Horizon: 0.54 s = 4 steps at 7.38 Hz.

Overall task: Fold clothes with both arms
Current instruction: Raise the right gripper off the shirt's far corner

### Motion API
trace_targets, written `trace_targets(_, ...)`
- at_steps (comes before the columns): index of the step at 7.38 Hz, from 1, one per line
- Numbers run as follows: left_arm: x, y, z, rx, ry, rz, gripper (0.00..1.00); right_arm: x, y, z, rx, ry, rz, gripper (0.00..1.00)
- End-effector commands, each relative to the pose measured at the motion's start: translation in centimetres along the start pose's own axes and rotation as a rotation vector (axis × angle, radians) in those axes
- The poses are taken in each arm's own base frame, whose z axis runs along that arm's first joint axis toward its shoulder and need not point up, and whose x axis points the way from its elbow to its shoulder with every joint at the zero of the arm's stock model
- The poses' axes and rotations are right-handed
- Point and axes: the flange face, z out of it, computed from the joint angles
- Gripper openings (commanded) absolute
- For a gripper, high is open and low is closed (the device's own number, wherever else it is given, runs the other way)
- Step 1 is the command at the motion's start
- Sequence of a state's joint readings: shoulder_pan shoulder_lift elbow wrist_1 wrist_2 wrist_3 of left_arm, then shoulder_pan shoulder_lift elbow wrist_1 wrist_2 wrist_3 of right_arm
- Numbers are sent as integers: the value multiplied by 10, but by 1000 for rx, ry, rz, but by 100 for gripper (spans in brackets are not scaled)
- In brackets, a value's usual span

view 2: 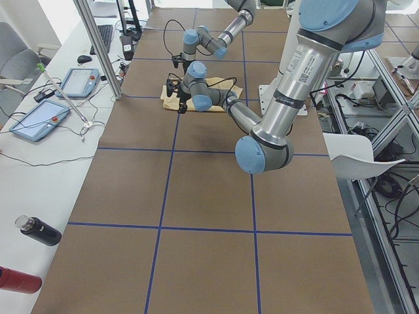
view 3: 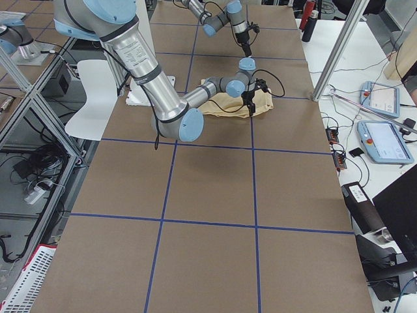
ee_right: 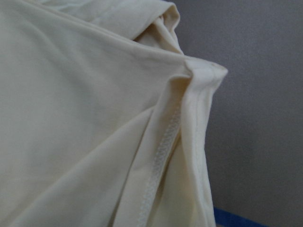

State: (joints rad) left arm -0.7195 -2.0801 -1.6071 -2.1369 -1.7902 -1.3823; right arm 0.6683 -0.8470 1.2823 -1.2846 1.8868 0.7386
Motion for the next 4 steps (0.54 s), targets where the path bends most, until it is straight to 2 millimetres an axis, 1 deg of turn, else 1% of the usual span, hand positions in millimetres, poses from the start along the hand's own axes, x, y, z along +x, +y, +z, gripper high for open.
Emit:
trace_targets(1,1,0,0,0,0,0,100,21,-1,3,-8,20,11,100)
trace_targets(3,1,0,0,0,0,-1,100,53,-18,-11,-1,26,33,100)
trace_targets(4,0,0,1,0,-1,-2,100,61,-14,-6,-8,32,20,100)
